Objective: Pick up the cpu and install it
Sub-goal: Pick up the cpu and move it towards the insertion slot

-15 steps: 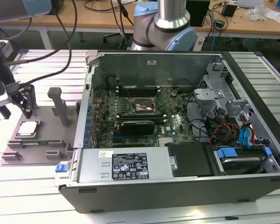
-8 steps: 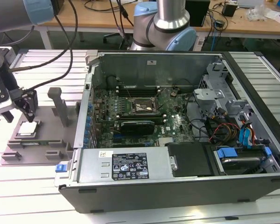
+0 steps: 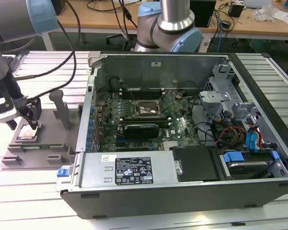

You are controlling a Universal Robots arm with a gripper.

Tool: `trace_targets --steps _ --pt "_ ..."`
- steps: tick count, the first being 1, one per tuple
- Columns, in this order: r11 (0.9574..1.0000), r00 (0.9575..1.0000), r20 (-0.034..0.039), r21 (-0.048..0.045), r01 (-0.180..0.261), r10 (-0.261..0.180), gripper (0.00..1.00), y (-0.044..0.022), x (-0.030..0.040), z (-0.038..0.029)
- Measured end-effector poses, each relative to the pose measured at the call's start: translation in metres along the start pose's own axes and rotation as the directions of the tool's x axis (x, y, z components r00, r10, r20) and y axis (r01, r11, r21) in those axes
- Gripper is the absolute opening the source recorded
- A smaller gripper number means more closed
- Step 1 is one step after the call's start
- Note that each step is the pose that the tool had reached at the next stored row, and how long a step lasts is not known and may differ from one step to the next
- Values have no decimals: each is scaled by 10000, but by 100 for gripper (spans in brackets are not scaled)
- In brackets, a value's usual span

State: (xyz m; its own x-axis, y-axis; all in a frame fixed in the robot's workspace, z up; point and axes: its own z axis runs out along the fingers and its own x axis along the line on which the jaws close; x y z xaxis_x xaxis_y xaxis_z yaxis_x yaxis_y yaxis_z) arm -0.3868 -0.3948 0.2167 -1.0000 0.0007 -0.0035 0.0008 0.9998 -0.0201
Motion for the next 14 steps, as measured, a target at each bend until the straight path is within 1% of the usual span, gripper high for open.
trace_targets --steps 5,6,14 --pt "10000 10000 2 6 87 -87 60 28 -1 71" --pt "9999 9999 3 6 102 -102 60 31 -2 97" --pt "9996 9996 5 6 279 -279 60 34 6 172"
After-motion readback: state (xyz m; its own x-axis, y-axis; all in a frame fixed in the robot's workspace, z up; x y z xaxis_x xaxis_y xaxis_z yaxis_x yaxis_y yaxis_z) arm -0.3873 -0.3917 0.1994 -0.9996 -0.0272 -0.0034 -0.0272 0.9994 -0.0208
